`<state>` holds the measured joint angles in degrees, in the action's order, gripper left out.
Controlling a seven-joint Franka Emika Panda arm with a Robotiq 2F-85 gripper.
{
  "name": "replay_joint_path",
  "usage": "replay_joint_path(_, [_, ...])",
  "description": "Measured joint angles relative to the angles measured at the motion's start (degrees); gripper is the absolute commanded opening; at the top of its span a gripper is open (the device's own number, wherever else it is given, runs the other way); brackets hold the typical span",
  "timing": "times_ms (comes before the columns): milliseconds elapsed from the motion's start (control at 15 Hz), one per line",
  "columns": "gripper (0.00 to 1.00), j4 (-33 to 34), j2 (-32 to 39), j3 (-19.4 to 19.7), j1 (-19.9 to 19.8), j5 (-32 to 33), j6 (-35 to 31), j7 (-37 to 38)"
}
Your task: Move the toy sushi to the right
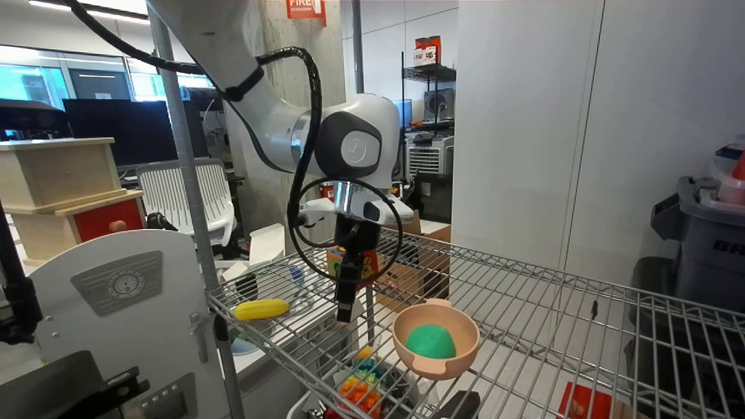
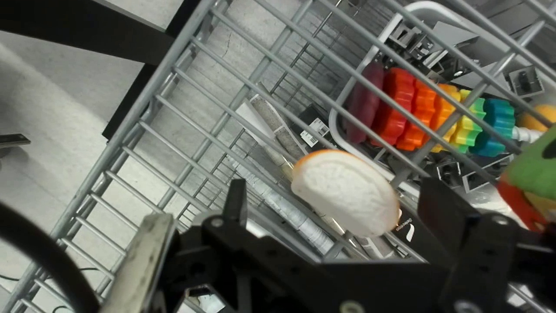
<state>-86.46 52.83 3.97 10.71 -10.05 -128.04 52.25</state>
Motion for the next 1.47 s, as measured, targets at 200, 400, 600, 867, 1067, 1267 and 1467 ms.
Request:
replay_joint_path(200, [1.0, 2.58, 1.96, 0.19, -0.02, 0.46, 0.3, 0.05])
replay_joint_path(400, [0.75, 5.54, 4.61, 0.56, -0.06, 0.86, 1.13, 0.25])
replay_joint_path(600, [0.58, 8.33, 6.67, 0.62, -0.04, 0.96, 2.1, 0.31])
replay_joint_path(867, [0.29, 11.03, 7.52, 0.69, -0.07, 1.36, 4.43, 0.35])
replay_joint_path(1067, [0.15, 11.91, 7.48, 0.69, -0.07, 1.64, 5.61, 0.35])
replay_joint_path(1267, [0.15, 11.95, 6.81, 0.68, -0.12, 1.64, 6.93, 0.34])
replay_joint_path(1467, [0.15, 12.74, 3.23, 0.8, -1.51, 1.57, 10.08, 0.34])
